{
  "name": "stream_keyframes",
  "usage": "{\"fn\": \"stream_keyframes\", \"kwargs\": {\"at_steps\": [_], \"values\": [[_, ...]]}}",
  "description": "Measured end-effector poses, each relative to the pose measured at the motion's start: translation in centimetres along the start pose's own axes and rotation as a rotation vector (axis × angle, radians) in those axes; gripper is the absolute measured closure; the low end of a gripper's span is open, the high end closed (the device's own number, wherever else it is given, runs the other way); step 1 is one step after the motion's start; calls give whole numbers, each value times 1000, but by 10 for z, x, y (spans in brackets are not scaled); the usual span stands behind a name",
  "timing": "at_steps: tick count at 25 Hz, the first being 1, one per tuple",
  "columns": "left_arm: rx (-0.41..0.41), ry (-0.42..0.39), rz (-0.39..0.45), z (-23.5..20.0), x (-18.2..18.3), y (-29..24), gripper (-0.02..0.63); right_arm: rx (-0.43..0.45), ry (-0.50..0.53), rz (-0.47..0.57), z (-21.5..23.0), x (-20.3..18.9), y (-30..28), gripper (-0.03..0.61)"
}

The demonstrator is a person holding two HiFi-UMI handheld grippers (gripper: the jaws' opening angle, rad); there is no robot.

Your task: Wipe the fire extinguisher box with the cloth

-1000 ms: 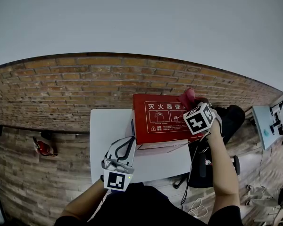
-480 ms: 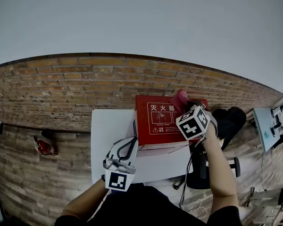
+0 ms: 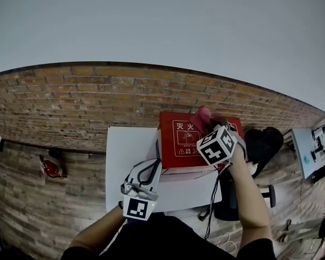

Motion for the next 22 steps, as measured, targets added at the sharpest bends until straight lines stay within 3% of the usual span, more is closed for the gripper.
{"fn": "stream_keyframes", "kwargs": {"at_steps": [22], "values": [[1,-7,5,0,2,1,592,35,45,59,-21,31,8,518]]}}
Point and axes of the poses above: the fingertips, and each gripper's own axes: y backward along the fingers, z to its right, x out of its top, the point moved 3 cm from there along y, backward along the fingers, and after that the axes turned 6 degrees about -z, right-handed, at the moved point
